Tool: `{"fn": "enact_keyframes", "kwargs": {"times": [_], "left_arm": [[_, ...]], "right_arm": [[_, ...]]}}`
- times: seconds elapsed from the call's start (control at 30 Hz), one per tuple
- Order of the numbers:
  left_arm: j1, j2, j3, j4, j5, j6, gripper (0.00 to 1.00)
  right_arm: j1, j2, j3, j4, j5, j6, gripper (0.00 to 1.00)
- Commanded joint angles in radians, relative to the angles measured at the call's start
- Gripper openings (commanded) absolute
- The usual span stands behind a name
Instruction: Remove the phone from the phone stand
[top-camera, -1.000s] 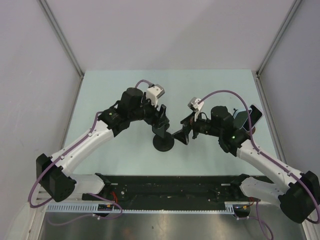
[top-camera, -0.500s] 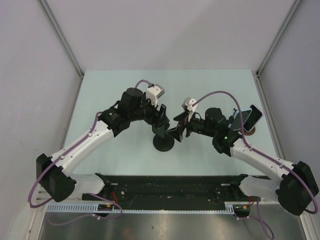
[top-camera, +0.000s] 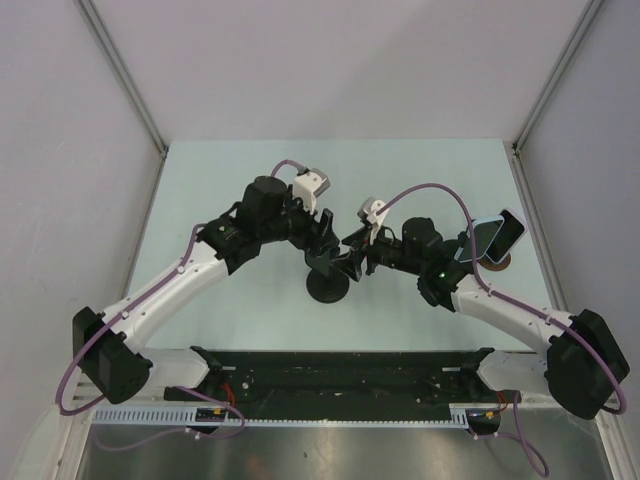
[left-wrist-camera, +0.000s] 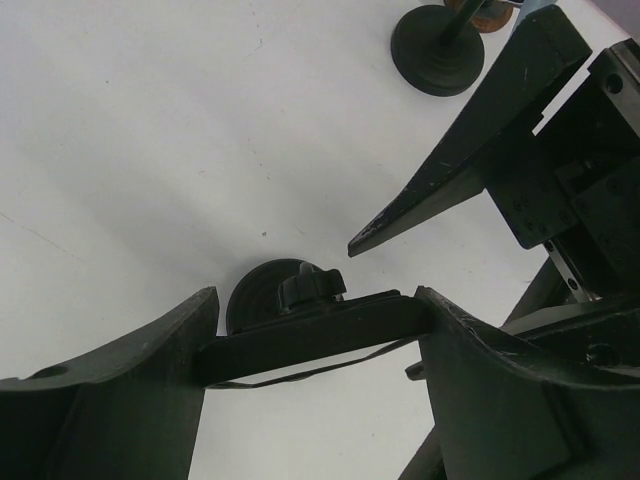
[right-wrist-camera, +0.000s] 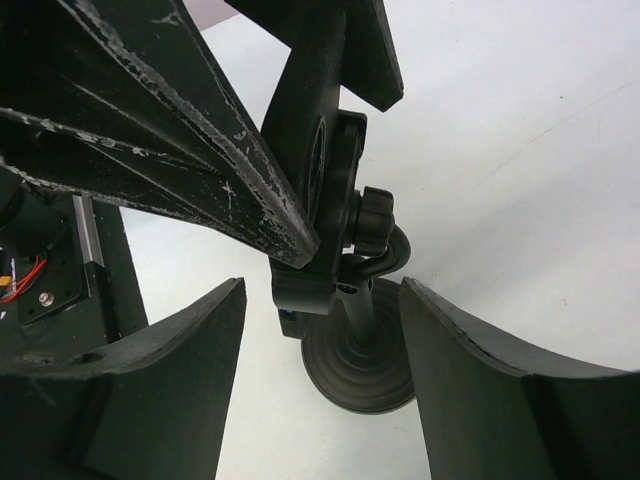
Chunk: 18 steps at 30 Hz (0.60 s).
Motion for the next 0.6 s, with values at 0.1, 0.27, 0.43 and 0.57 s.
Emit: {"fn": "enact_keyframes", "kwargs": {"times": [0.1,0.27,0.43,0.57], "left_arm": [[-0.026,0.002,-0.004,0.057,0.048,-0.046,0.10],[-0.031,0.002,-0.006,0.059,0.043,-0.045,0.13],[-0.033,-0.009,-0.007,0.057,0.022,-0.036,0.25],[-0.033,-0.020,-0.010,0.059,-0.005,-0.020,0.44]], "right_arm": [[0.006,0.012,-0.007,0.078,0.011,-0.012,0.63],[0.004,0.014,-0.010,0.084,0.009,-0.013,0.43],[0.007,0.002,-0.014,0.077,0.008,-0.010,0.08],[0.009,-0.011,-0.019,0.070,0.017,-0.008,0.01]]}}
